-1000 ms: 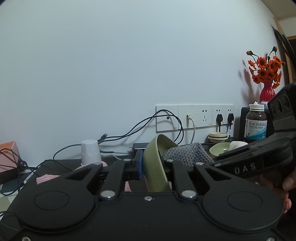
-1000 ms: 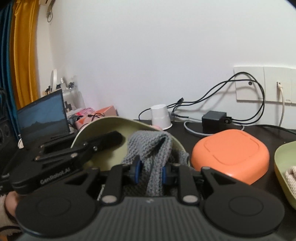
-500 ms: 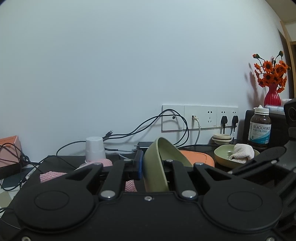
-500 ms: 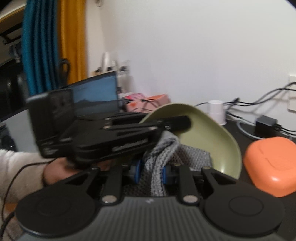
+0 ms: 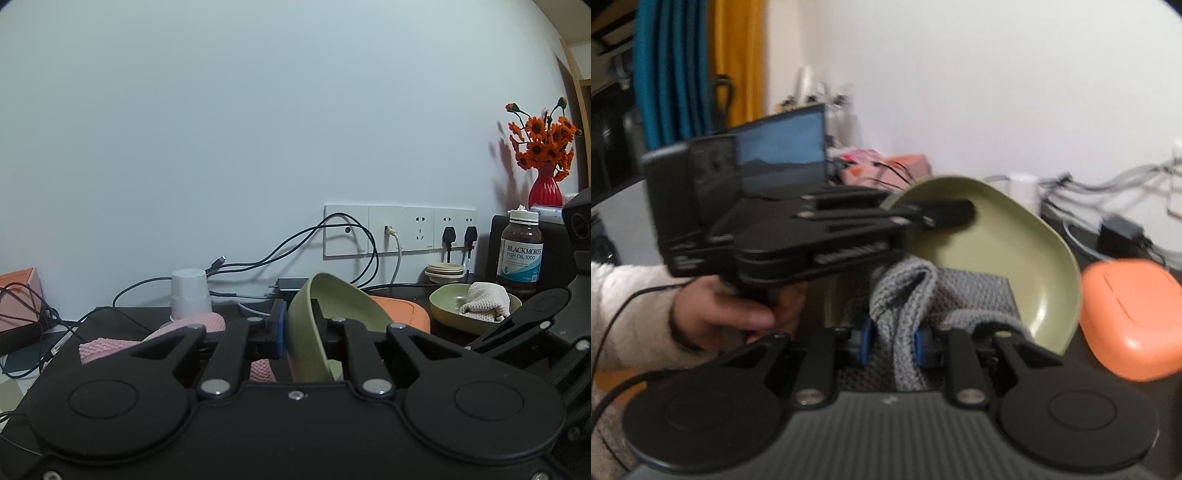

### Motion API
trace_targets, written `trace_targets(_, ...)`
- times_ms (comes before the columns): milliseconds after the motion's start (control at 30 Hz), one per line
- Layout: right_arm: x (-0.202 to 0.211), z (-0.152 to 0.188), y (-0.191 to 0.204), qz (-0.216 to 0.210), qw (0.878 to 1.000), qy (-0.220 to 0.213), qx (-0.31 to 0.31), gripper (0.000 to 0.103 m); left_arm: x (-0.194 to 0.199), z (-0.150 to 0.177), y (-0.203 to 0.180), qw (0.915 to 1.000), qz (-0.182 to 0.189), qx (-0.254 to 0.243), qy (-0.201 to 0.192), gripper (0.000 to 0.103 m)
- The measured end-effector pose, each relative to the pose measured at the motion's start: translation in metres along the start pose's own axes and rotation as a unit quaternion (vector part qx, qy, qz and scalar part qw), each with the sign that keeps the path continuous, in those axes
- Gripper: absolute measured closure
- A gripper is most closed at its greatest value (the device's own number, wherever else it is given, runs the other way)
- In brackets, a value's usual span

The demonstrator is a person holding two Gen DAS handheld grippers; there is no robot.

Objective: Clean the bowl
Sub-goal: 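Keep rubbing the towel across the plate with the right tool while the left tool holds it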

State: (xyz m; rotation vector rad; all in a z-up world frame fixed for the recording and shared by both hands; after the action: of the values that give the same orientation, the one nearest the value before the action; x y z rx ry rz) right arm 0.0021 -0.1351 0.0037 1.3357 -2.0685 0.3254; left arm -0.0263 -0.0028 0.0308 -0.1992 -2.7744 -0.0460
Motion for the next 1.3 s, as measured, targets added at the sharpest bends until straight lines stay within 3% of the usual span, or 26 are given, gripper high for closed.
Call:
trace_targets(333,0.000,0.004,-0.039,0.058,0.993,0.003,-0.106,0.083,0.001,0.002,-0.008,0.9998,0.004,-0.017,0.001,0.090)
trace_targets(633,0.022,0.003,-0.063,0.051,0.977,-0.088,-0.187,0.082,0.004,0.006,-0.022,0.9984,0.033,-0.046,0.002,0.088)
trace_targets(800,0.020,-0.002,-0.056,0.064,0.978,-0.105,-0.169,0.082,0.003,0.006,-0.022,0.9985,0.031,-0.045,0.001,0.088)
trace_targets(1000,0.013,-0.003,-0.043,0.057,0.986,-0.083,-0.135,0.082,0.000,0.004,-0.014,0.9992,0.024,-0.032,0.003,0.089)
trace_targets(1300,0.007,-0.002,-0.014,-0.002,0.997,-0.050,-0.059,0.082,-0.002,0.002,-0.006,0.9997,0.003,-0.023,0.003,0.091)
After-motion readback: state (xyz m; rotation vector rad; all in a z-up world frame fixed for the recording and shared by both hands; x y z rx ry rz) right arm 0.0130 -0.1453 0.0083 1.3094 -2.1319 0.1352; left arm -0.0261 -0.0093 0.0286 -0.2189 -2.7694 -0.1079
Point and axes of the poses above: each gripper's, at about its wrist camera, not at the fingertips, and x roughly against the way its jaws point, y to its left, z to its underside, the point moved 2 cm from there along -x, roughly the way its jaws point, and after that the axes turned 12 degrees about y, right-handed, at the moved point
